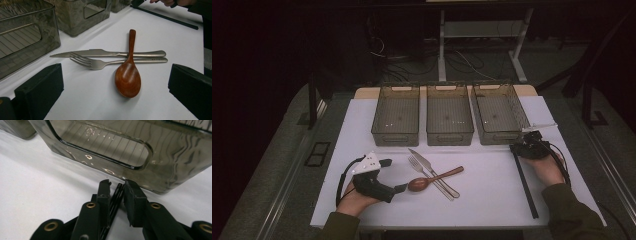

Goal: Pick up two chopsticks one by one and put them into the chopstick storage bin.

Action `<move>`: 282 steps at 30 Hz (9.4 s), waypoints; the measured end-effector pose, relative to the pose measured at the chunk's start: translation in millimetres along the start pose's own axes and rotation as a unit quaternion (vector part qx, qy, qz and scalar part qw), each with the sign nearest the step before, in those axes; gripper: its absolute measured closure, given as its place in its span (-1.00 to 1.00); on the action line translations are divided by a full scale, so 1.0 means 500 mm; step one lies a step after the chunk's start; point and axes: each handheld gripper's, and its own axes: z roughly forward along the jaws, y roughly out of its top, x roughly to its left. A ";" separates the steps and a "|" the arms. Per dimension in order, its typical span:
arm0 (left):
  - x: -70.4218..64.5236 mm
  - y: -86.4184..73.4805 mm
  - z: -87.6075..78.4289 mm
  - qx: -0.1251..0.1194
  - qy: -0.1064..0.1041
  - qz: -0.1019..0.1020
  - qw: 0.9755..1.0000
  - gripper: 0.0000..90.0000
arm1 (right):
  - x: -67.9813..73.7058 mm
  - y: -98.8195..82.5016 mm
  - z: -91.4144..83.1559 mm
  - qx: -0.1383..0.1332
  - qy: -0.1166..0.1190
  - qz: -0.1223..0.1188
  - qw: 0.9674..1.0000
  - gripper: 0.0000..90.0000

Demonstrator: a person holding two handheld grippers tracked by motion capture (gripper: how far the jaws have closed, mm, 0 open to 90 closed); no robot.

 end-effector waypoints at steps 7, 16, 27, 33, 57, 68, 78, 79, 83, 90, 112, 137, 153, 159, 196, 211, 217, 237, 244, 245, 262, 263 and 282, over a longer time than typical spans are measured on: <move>0.000 0.000 0.000 -0.002 0.000 0.001 1.000 -1.00 | 0.001 0.000 0.001 0.000 0.002 -0.002 1.000 0.70; 0.001 0.000 -0.001 -0.002 -0.001 0.001 1.000 -1.00 | 0.020 0.007 0.008 0.002 0.009 -0.013 1.000 0.71; 0.001 0.000 -0.003 -0.003 -0.001 0.000 1.000 -1.00 | 0.057 0.017 0.017 0.006 0.029 -0.033 0.999 0.72; 0.001 0.000 -0.003 -0.003 -0.001 0.000 1.000 -1.00 | 0.083 0.026 0.026 0.009 0.038 -0.052 0.998 0.73; 0.001 0.000 -0.004 -0.004 -0.002 0.000 1.000 -1.00 | 0.182 0.048 0.050 0.013 0.082 -0.112 0.990 0.76; 0.000 0.001 -0.004 -0.004 -0.001 0.000 1.000 -1.00 | 0.221 0.053 0.056 0.019 0.096 -0.133 0.986 0.77; 0.001 0.000 -0.004 -0.004 -0.001 0.000 1.000 -1.00 | 0.222 0.052 0.049 0.010 0.098 -0.130 0.987 0.45; 0.001 0.000 -0.005 -0.004 0.000 0.000 1.000 -1.00 | 0.219 0.052 0.043 0.006 0.103 -0.123 0.987 0.44; 0.001 -0.001 -0.004 -0.002 -0.001 -0.002 1.000 -1.00 | 0.203 0.045 0.009 -0.007 0.111 -0.107 0.988 0.36; 0.000 -0.002 -0.002 0.002 -0.002 -0.003 1.000 -1.00 | 0.182 0.004 -0.045 -0.008 0.125 -0.101 0.987 0.34; 0.003 -0.005 -0.003 0.003 0.005 -0.002 1.000 -1.00 | 0.140 -0.124 -0.138 0.027 0.130 -0.106 0.985 0.63; 0.003 -0.005 -0.003 0.003 0.005 -0.001 1.000 -1.00 | 0.130 -0.153 -0.146 0.046 0.123 -0.113 0.985 0.77; 0.002 -0.005 -0.004 0.003 0.005 -0.001 1.000 -1.00 | 0.130 -0.156 -0.140 0.057 0.108 -0.122 0.985 0.81; 0.002 -0.005 -0.003 0.003 0.005 0.000 1.000 -1.00 | 0.134 -0.155 -0.139 0.059 0.100 -0.127 0.985 0.85; 0.002 -0.005 -0.001 0.002 0.002 0.003 1.000 -1.00 | 0.101 -0.142 -0.164 0.000 0.124 -0.106 0.987 0.88; 0.002 -0.006 0.004 0.002 -0.003 0.007 1.000 -1.00 | 0.091 -0.129 -0.190 -0.045 0.144 -0.095 0.984 0.88; 0.002 -0.005 0.005 -0.001 -0.004 0.006 1.000 -1.00 | 0.089 -0.121 -0.200 -0.065 0.150 -0.098 0.982 0.88; 0.005 -0.007 0.024 0.007 -0.007 0.012 1.000 -1.00 | 0.099 -0.067 -0.210 -0.105 0.175 -0.106 0.973 0.88; 0.005 -0.008 0.025 0.005 -0.010 0.001 1.000 -1.00 | 0.107 -0.049 -0.208 -0.115 0.186 -0.105 0.970 0.88; 0.004 -0.007 0.025 0.005 -0.010 0.001 1.000 -1.00 | 0.108 -0.046 -0.208 -0.117 0.187 -0.105 0.970 0.88; 0.003 -0.009 0.027 0.007 -0.012 0.001 1.000 -1.00 | 0.130 0.025 -0.194 -0.135 0.195 -0.117 0.964 0.88; 0.003 -0.009 0.027 0.007 -0.012 0.000 1.000 -1.00 | 0.132 0.030 -0.192 -0.135 0.196 -0.118 0.964 0.88; 0.006 -0.008 0.023 -0.003 -0.010 -0.006 1.000 -1.00 | 0.182 0.139 -0.134 -0.139 0.188 -0.130 0.963 0.88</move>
